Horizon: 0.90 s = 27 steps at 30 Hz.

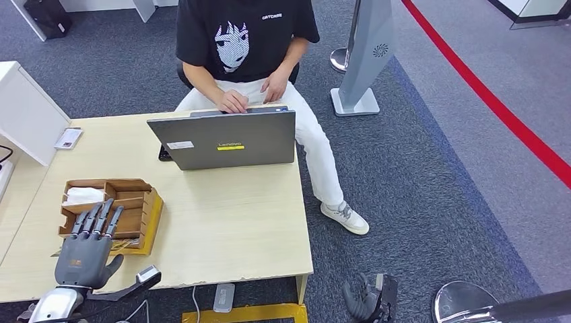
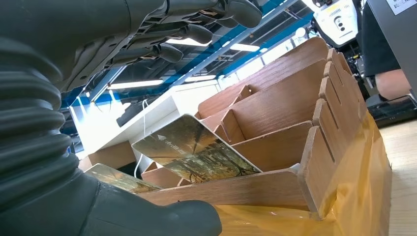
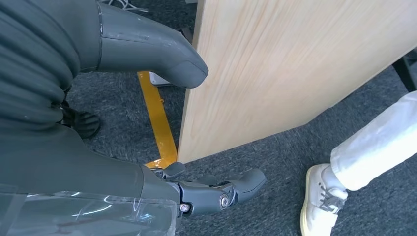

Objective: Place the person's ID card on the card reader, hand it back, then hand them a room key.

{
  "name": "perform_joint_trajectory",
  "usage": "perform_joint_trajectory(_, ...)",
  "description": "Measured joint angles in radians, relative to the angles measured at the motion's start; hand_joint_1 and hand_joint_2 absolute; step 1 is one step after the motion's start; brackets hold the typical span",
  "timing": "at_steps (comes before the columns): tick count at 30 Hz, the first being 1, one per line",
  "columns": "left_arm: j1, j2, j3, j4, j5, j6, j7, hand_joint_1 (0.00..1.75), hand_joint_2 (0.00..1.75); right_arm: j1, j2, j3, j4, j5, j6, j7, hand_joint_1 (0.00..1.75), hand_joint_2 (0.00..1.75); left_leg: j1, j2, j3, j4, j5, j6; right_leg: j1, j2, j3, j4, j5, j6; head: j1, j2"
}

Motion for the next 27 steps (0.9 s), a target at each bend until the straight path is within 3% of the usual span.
perform_joint_trajectory(3, 0.001, -0.001, 0.001, 0.000, 0.001, -0.002, -0.004, 0.09, 1.75, 0.000, 0.000, -0.004, -0.001, 0.001, 0.001, 0.000, 0.00, 1.75, 0.000, 0.000, 0.000, 0.000, 0.000, 0.000, 0.000, 0.000, 0.000, 0.000, 0.000, 0.000, 0.000, 0.000)
perform_joint_trajectory(7, 0.014, -0.001, 0.002, 0.002, 0.011, -0.011, -0.019, 1.73, 1.75, 0.000, 0.000, -0.010, -0.001, 0.005, 0.003, -0.001, 0.00, 1.75, 0.000, 0.000, 0.000, 0.000, 0.000, 0.000, 0.000, 0.000, 0.000, 0.000, 0.000, 0.000, 0.000, 0.000)
perform_joint_trajectory(27, 0.018, -0.001, 0.012, -0.007, 0.029, 0.004, -0.016, 1.75, 1.75, -0.001, 0.000, -0.019, -0.002, 0.014, 0.005, -0.004, 0.00, 1.75, 0.000, 0.000, 0.000, 0.000, 0.000, 0.000, 0.000, 0.000, 0.000, 0.000, 0.000, 0.000, 0.000, 0.000)
